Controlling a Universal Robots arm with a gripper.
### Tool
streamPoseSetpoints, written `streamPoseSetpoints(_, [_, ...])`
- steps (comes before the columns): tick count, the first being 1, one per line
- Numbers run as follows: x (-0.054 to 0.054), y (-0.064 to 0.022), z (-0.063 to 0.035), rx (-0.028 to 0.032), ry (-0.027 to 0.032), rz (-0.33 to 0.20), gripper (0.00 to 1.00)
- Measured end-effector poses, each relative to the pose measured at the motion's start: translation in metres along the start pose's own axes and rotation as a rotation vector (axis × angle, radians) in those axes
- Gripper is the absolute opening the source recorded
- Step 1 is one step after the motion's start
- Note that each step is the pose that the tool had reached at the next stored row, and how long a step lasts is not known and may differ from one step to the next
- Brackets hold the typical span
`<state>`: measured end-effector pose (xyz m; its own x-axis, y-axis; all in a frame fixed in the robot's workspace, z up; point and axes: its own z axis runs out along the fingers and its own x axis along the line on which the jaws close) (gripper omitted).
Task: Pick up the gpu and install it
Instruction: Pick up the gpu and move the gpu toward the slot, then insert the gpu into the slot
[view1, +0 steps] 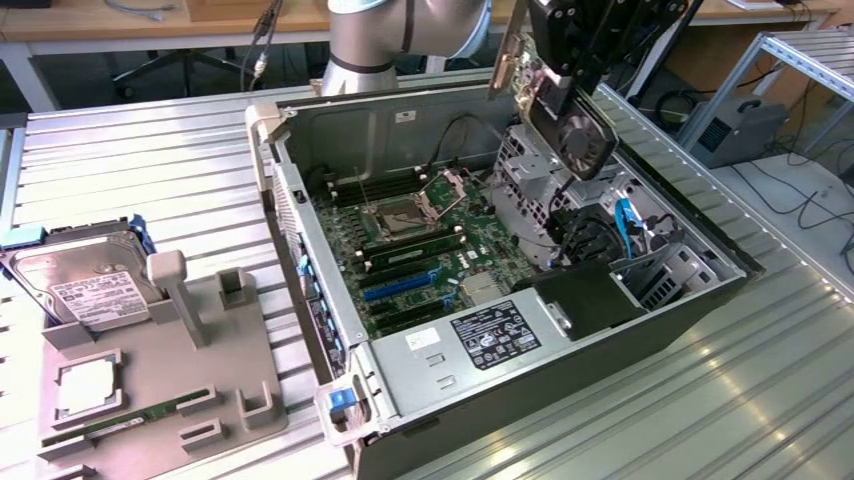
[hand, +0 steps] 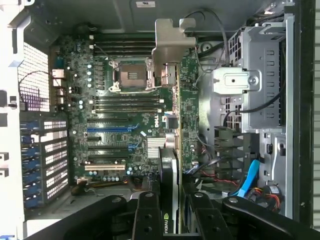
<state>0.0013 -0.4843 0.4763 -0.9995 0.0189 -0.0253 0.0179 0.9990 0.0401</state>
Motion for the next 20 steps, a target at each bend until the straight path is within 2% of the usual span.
streamPoseSetpoints(4, [-0.014, 0.0003, 0.0004, 0.0000, 0.0000, 0.000, 0.27])
streamPoseSetpoints(5, [-0.026, 0.0005, 0.0007, 0.0000, 0.0000, 0.000, 0.27])
streamPoseSetpoints(7, [-0.029, 0.0006, 0.0007, 0.0000, 0.0000, 0.000, 0.27])
streamPoseSetpoints(8, [-0.033, 0.0008, 0.0009, 0.0000, 0.0001, 0.000, 0.27])
streamPoseSetpoints(9, [-0.048, 0.0042, 0.0027, 0.0000, 0.0000, 0.000, 0.27])
streamPoseSetpoints(10, [-0.055, 0.0100, 0.0099, 0.0001, 0.0000, 0.000, 0.27])
streamPoseSetpoints(11, [-0.055, 0.0136, 0.0239, -0.0001, 0.0000, 0.000, 0.27])
streamPoseSetpoints(12, [-0.054, 0.0149, 0.0423, 0.0002, 0.0000, 0.000, 0.27])
streamPoseSetpoints(13, [-0.054, 0.0232, 0.0511, 0.0001, 0.0001, 0.000, 0.27])
streamPoseSetpoints(14, [-0.054, 0.0231, 0.0548, 0.0002, 0.0000, 0.000, 0.27])
streamPoseSetpoints(20, [-0.054, 0.0231, 0.0549, 0.0000, 0.0000, 0.000, 0.27])
